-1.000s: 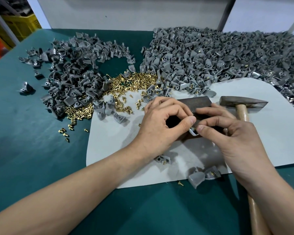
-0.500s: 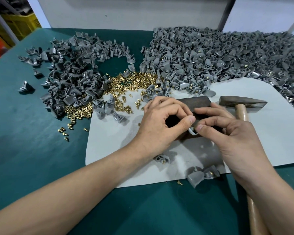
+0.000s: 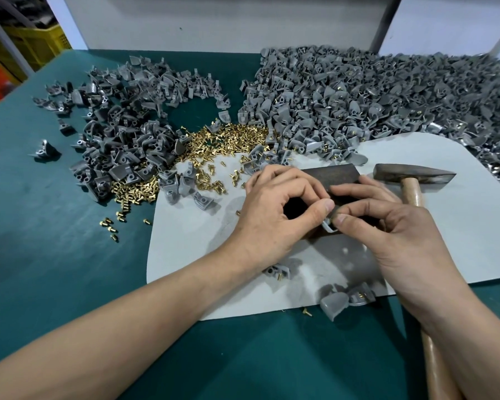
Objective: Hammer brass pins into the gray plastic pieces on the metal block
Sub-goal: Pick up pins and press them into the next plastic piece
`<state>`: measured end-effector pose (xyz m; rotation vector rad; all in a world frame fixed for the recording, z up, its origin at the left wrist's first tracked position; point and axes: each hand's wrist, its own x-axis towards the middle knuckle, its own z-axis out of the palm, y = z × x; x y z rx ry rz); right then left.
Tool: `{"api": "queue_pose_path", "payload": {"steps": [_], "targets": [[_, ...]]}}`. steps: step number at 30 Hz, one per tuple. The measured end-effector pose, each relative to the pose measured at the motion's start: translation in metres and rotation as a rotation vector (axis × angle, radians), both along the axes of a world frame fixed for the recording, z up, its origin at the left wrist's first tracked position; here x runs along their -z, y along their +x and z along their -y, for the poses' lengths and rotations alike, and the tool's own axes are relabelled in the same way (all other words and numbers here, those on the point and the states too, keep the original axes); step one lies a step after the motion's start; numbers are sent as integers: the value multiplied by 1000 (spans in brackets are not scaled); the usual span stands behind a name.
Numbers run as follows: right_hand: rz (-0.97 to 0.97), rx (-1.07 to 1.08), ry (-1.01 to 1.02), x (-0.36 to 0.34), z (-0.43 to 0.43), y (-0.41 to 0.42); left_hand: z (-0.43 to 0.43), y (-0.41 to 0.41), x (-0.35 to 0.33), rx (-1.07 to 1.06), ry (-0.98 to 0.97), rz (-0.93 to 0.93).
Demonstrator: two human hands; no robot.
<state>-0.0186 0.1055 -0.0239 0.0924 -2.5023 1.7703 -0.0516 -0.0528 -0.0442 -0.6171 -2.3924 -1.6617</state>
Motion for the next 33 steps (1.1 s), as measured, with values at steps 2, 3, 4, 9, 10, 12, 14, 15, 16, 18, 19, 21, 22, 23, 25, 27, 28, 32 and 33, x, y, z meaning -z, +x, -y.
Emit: {"api": "queue_pose_path", "payload": {"steps": [2, 3, 4, 9, 10, 12, 14, 15, 16, 18, 19, 21, 22, 23, 25, 27, 28, 32, 33], "targets": [[-5, -2, -16, 2, 0, 0, 0, 0, -1, -3, 1, 5], [-10, 0, -22, 2, 0, 0, 0, 0, -2, -6, 9, 6], [-19, 3, -29, 2, 0, 0, 0, 0, -2, -9, 23, 11], [-70, -3, -26, -1, 1, 2, 1, 0, -3, -33, 83, 47], [-79, -2, -2, -2, 2, 3, 1, 0, -3, -37, 89, 46], [-103, 5, 60, -3, 4, 3, 0, 0, -2, -44, 94, 45], [-126, 22, 123, -3, 6, 4, 0, -1, -2, -47, 95, 39], [-133, 31, 148, -2, 6, 3, -1, -1, -1, -50, 93, 37], [-140, 38, 167, -2, 7, 3, -1, -1, -1, -52, 91, 37], [-151, 51, 190, 0, 7, 2, -1, -1, -1, -56, 94, 46], [-158, 56, 196, 1, 6, 1, -1, -1, 0, -56, 98, 51], [-174, 68, 183, 3, 4, 1, -1, -2, 0, -51, 99, 53], [-176, 77, 164, 4, 3, 0, 0, -2, 0, -48, 93, 50], [-176, 89, 142, 5, 2, 0, 0, -2, -1, -46, 80, 39], [-176, 111, 106, 6, 0, -1, 0, -1, -1, -39, 40, 2], [-188, 122, 97, 5, 1, -2, 1, -1, -2, -36, 22, -17], [-193, 128, 107, 5, 1, -2, 1, -1, -3, -37, 22, -18], [-201, 171, 149, 6, 2, -2, 0, 2, -5, -46, -18, -38], [-205, 183, 152, 6, 1, -2, -1, 2, -5, -62, -56, -60]]}}
